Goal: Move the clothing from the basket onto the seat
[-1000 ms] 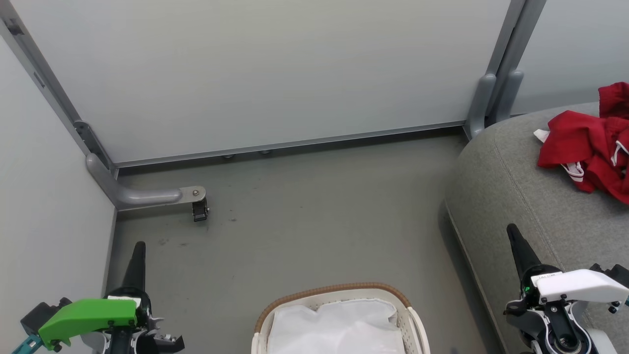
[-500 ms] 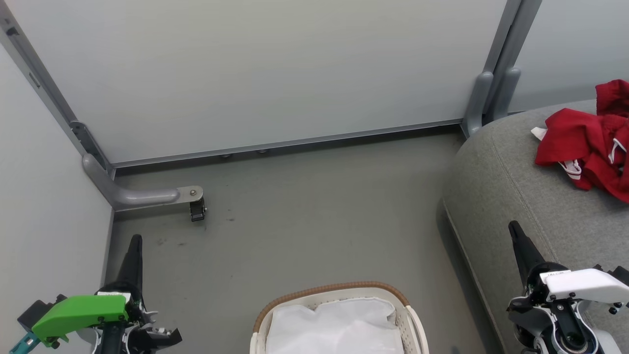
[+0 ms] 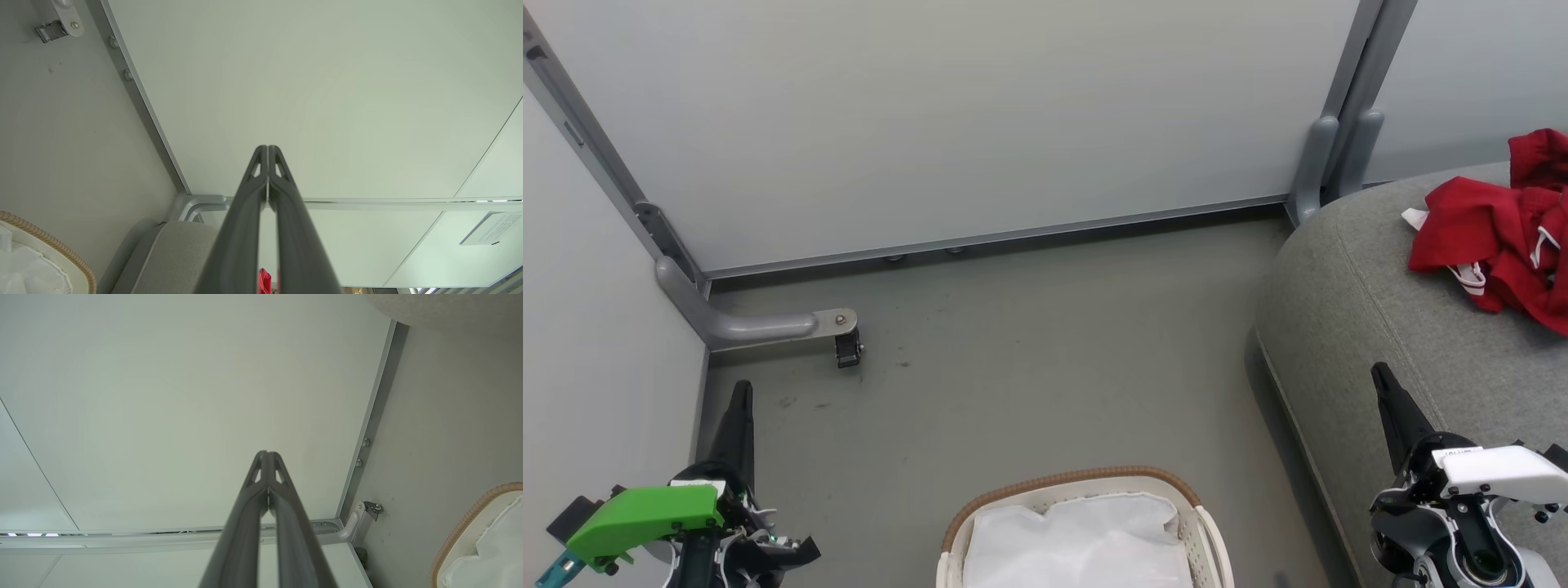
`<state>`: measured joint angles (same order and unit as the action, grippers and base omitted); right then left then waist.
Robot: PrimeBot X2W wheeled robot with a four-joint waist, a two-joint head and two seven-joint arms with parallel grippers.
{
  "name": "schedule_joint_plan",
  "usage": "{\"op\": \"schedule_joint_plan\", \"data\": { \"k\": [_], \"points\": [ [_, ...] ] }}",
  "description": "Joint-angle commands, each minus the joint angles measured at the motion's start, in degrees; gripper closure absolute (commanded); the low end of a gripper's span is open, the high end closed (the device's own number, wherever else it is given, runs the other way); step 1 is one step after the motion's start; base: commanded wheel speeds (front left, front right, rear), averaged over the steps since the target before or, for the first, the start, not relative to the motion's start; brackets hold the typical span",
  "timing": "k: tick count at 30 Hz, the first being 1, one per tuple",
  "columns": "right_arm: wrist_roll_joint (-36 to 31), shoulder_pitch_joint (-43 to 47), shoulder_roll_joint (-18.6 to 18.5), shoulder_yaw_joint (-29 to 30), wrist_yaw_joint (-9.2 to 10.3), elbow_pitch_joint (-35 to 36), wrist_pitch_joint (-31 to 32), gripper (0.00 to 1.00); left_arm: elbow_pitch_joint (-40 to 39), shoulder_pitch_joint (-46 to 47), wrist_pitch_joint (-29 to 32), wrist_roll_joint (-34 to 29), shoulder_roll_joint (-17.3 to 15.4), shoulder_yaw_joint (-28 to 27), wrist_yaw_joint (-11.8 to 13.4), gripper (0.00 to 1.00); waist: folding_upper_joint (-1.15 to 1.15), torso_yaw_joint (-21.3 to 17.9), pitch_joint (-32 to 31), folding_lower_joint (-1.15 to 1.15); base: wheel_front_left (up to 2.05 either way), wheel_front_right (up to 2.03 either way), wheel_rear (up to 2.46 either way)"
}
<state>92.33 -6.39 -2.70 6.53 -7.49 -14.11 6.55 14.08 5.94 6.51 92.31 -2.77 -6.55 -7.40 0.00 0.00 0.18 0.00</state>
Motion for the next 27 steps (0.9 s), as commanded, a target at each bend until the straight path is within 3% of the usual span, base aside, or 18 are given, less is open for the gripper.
{"op": "schedule_joint_plan", "data": {
  "k": [1,27],
  "points": [
    [0.2,0.4,-0.3,0.1,0.00,0.3,0.2,1.00,-0.1,0.6,0.3,0.2,-0.2,-0.1,-0.2,1.00,0.00,0.0,0.0,0.00,0.00,0.00,0.00],
    [0.2,0.4,-0.3,0.1,0.00,0.3,0.2,1.00,-0.1,0.6,0.2,0.2,-0.2,-0.1,-0.2,1.00,0.00,0.0,0.0,0.00,0.00,0.00,0.00]
  ]
}}
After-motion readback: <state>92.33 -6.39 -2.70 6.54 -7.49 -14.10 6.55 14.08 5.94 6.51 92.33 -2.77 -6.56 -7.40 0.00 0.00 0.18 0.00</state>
